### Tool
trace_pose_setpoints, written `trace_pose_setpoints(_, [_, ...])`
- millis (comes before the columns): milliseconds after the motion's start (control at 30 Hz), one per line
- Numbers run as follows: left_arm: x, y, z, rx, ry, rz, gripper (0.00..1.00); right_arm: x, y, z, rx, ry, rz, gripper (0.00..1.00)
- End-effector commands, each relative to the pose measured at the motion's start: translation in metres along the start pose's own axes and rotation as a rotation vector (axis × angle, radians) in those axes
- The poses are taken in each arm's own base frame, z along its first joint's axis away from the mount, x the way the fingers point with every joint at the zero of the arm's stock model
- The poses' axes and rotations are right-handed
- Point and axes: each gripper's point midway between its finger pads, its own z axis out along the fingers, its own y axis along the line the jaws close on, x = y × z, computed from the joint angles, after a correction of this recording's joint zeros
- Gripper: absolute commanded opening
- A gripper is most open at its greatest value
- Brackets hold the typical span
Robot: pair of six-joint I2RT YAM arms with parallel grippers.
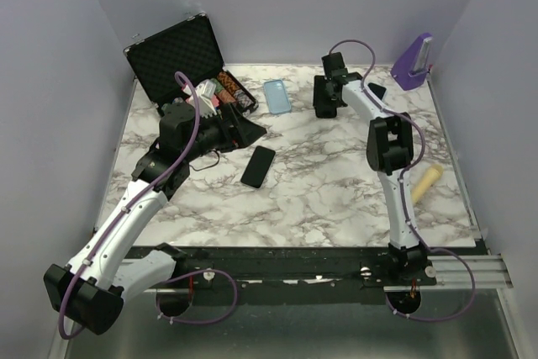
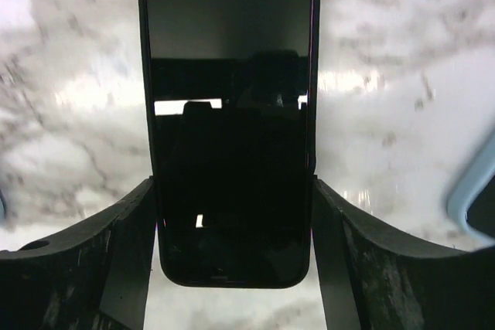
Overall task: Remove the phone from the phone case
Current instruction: Move the phone to the center of the board, then pick up the phone at the center of the board.
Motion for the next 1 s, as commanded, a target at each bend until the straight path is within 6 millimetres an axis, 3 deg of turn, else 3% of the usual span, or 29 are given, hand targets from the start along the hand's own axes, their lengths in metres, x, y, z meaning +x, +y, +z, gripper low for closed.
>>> trace_pose_setpoints(0, [-0.008,-0.010,-0.005,0.027,-0.028,0.023,0.90,0.048,0.000,-0.044,-0.004,0.172,-0.042,0.53])
trace_pose_setpoints(133, [-0.006,-0.011,-0.007,0.035,-0.028,0.021,0.90,0.082,0.006,-0.078,-0.015,0.220,-0.060,0.55])
trace_pose_setpoints(300, [-0.003,-0.009,-0.008,0.035,-0.026,0.025,0.90,0.124,0.002,-0.102,-0.028,0.233,-0.041,0.74])
trace_pose_setpoints(467, [-0.001,-0.009,-0.011,0.037,-0.028,0.033,0.90,0.147,-0.004,-0.090,-0.003,0.275,-0.055,0.88])
trace_pose_setpoints(600, [-0.002,-0.012,-0.016,0.044,-0.038,0.031,0.90,0.147,-0.003,-0.076,0.008,0.278,-0.063,1.00])
trace_pose_setpoints(867, [-0.001,-0.010,-0.022,0.032,-0.047,0.039,0.90,0.136,0.000,-0.057,0.039,0.292,-0.059,1.00])
trace_pose_setpoints(967, [-0.001,-0.011,-0.021,0.035,-0.037,0.032,0.90,0.149,-0.009,-0.060,0.096,0.326,-0.039,0.88])
